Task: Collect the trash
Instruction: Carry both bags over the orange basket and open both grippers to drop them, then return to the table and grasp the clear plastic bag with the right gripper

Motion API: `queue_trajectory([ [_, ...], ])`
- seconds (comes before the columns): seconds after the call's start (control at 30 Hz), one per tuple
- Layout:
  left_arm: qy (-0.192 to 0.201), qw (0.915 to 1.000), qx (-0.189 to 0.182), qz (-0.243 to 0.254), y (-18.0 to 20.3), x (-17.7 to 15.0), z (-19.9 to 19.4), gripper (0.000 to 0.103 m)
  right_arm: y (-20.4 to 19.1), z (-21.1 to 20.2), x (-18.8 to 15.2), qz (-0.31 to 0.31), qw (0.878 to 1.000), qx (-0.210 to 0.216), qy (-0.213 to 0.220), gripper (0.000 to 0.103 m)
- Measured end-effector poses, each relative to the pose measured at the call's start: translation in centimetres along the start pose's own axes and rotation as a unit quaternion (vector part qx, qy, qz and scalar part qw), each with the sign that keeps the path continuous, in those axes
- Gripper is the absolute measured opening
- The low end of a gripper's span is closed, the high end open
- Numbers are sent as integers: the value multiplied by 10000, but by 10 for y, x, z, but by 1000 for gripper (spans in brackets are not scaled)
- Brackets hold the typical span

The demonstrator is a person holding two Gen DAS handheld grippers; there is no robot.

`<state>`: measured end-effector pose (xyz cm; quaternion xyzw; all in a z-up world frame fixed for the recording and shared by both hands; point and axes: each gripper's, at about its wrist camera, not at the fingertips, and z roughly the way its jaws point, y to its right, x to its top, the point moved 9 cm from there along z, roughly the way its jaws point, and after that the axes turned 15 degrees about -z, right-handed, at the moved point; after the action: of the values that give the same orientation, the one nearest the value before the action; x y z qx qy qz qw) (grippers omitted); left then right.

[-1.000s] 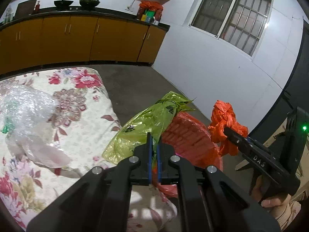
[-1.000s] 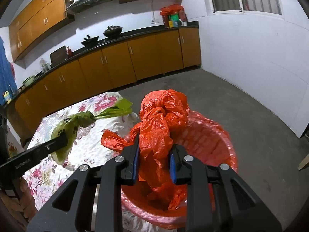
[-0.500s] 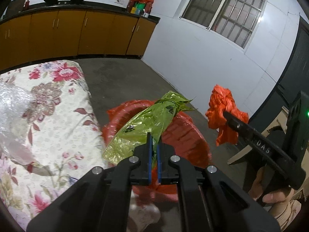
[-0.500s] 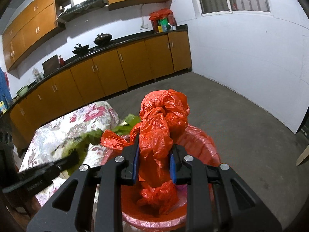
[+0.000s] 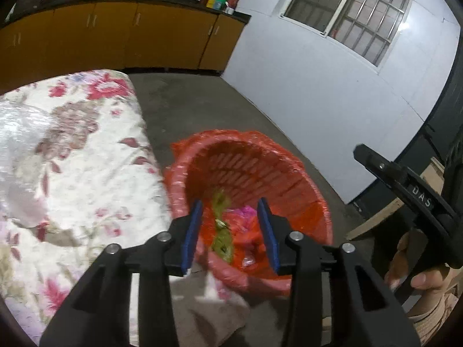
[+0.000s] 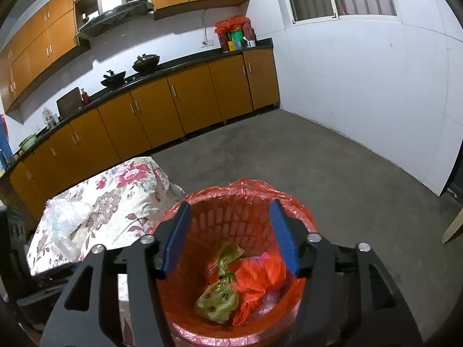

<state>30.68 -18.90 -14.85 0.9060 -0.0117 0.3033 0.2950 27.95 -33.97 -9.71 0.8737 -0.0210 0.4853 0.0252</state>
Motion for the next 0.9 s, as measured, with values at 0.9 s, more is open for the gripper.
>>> queue_trajectory([
  [0.9,1734,9624,1932,-795,-193,23,-154,64,-145,-2,13,-1095,9878,1106,108,64],
])
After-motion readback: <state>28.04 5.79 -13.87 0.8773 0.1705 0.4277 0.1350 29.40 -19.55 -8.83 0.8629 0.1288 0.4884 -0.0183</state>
